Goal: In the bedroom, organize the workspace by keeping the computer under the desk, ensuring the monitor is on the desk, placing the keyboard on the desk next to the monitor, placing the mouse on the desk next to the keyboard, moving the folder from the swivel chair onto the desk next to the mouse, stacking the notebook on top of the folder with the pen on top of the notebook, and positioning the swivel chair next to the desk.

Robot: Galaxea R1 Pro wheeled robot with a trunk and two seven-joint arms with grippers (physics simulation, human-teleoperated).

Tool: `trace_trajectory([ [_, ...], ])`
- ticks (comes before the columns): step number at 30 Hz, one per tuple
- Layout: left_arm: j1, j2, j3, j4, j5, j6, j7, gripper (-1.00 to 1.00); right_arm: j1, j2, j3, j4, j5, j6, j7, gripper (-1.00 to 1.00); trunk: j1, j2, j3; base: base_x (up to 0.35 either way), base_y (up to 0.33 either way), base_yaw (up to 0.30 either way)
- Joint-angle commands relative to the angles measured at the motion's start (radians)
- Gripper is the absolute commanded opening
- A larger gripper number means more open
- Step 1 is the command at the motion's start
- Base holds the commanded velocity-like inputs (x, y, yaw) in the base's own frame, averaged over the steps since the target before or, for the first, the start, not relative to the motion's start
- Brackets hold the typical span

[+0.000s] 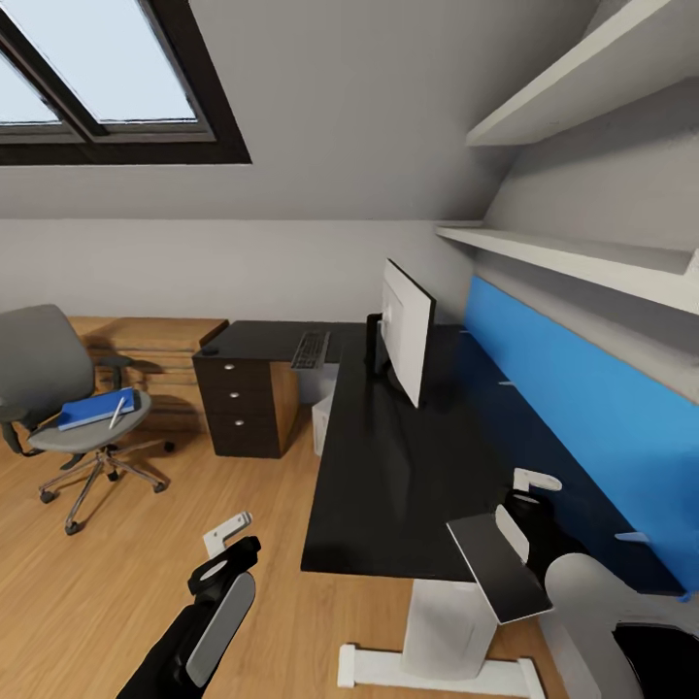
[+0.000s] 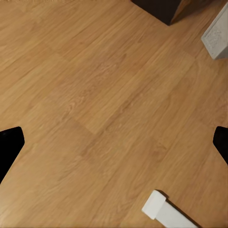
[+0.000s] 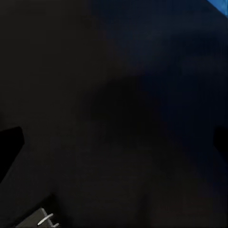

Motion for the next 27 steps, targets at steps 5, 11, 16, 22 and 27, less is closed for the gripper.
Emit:
trace_trajectory([
  [5,-0.001,0.0,-0.001,0.012,0.001,0.003,0.004,1.0,0.013,0.0,-0.001,-0.118,-0.003,0.044,-0.005,1.0,0.0,-0.001,0.006,0.0,0.0,-0.077],
  [11,-0.001,0.0,-0.001,0.019,0.0,0.001,0.002,1.0,0.136,0.0,-0.001,-0.386,-0.005,0.189,-0.007,1.0,0.0,-0.001,0.015,0.0,0.0,-0.066],
  [16,-0.001,0.001,-0.001,0.019,-0.003,0.0,0.002,1.0,0.266,0.002,0.003,-0.623,-0.009,0.289,-0.008,1.0,0.0,-0.001,0.019,0.0,0.0,-0.021],
  [22,-0.001,0.002,-0.001,0.019,-0.004,-0.001,0.003,1.0,0.291,0.016,0.006,-0.669,-0.012,0.321,-0.007,1.0,0.0,-0.001,0.02,-0.105,0.017,-0.003],
  [27,-0.001,0.002,0.0,0.019,-0.004,-0.001,0.003,1.0,0.297,0.051,0.005,-0.679,-0.005,0.327,-0.008,1.0,0.0,-0.001,0.02,-0.274,0.089,-0.001],
])
